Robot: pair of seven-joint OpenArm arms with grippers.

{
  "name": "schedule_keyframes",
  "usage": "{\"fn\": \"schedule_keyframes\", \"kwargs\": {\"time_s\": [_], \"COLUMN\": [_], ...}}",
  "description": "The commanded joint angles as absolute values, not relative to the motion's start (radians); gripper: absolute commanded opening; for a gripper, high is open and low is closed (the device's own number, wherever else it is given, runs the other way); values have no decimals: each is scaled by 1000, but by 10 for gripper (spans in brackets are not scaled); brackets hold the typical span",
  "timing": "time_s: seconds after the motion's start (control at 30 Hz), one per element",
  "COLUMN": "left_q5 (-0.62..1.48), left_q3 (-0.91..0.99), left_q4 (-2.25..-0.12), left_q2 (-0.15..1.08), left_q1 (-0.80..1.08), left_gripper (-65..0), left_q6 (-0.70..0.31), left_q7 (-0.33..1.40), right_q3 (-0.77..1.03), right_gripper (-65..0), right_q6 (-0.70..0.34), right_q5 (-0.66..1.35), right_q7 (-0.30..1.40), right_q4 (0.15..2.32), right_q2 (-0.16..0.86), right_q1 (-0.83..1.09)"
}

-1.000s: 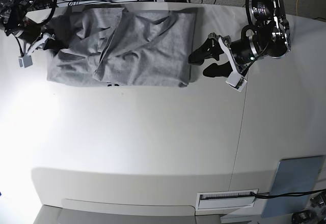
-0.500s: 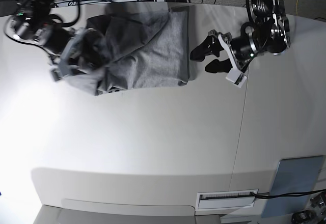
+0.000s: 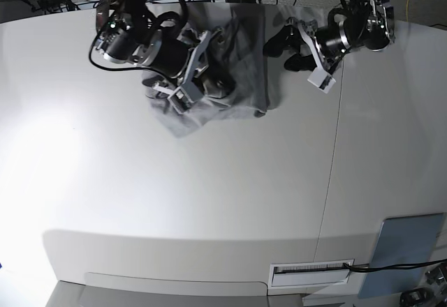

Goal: Fold the T-shirt properly
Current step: 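Fold the held end with the right gripper over toward the left gripper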

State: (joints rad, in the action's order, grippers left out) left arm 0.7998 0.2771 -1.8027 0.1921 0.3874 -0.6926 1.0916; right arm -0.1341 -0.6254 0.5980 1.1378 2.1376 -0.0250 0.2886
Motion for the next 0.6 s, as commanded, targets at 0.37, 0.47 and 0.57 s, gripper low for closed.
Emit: {"fn": "schedule_keyframes", "kwargs": {"time_s": [0.37,0.47,0.57], "left_q5": [694,686,687], "left_q3": [277,278,278], "left_q4": [-1818,-1817,-1817], "left_q2": [197,197,197], "left_q1": [471,471,471], "left_gripper": [-240,-240,-240], "left_q6": [-698,-698,-698], "left_q7": [943,942,942], "right_q3": [-299,-342,-373], "right_gripper": [-650,-650,-650], "right_q6": [-624,-624,-624], "right_q5": [608,581,545], "right_q7": [1062,1061,1040], "right_q4": [1975,1956,1923], "right_q2": [-86,-109,-136], "right_q1": [244,222,205]}}
